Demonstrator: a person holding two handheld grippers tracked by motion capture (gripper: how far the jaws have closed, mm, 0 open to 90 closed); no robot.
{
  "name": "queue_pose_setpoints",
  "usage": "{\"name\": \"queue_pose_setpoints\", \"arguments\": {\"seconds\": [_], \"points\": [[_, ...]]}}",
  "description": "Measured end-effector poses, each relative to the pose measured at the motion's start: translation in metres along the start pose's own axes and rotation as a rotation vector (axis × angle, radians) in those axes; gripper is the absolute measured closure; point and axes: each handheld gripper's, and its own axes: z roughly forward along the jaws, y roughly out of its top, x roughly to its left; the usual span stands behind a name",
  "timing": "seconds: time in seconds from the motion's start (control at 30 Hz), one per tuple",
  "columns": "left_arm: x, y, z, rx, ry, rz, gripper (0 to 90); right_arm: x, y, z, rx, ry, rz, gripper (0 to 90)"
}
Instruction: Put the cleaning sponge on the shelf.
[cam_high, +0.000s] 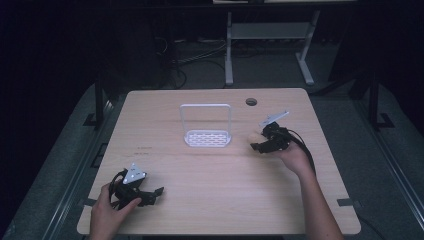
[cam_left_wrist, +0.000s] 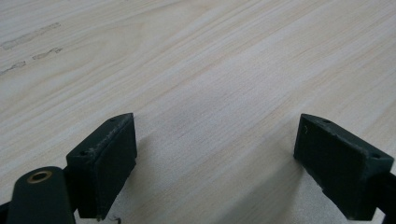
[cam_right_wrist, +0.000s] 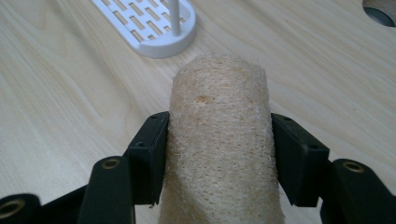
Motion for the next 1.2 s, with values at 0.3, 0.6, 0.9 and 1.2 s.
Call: {"name": "queue_pose_setpoints", "arguments": {"seconds": [0.3, 0.6, 0.9, 1.2], "points": [[0.000, 0.000, 0.000, 0.000, 0.000, 0.000, 12.7, 0.011, 0.005, 0.008, 0.001, 0.024, -0.025, 41.0], [0.000, 0.000, 0.000, 0.000, 0.000, 0.000, 12.7, 0.017, 0.010, 0.010, -0.025, 0.048, -0.029, 41.0], [0.000, 0.000, 0.000, 0.000, 0.000, 0.000, 12.7, 0.026, 0.016, 0.015, -0.040, 0.064, -0.047, 41.0], [0.000, 0.000, 0.000, 0.000, 0.000, 0.000, 12.7, 0.033, 0.022, 0.021, -0.044, 0.080, -0.054, 41.0]]}}
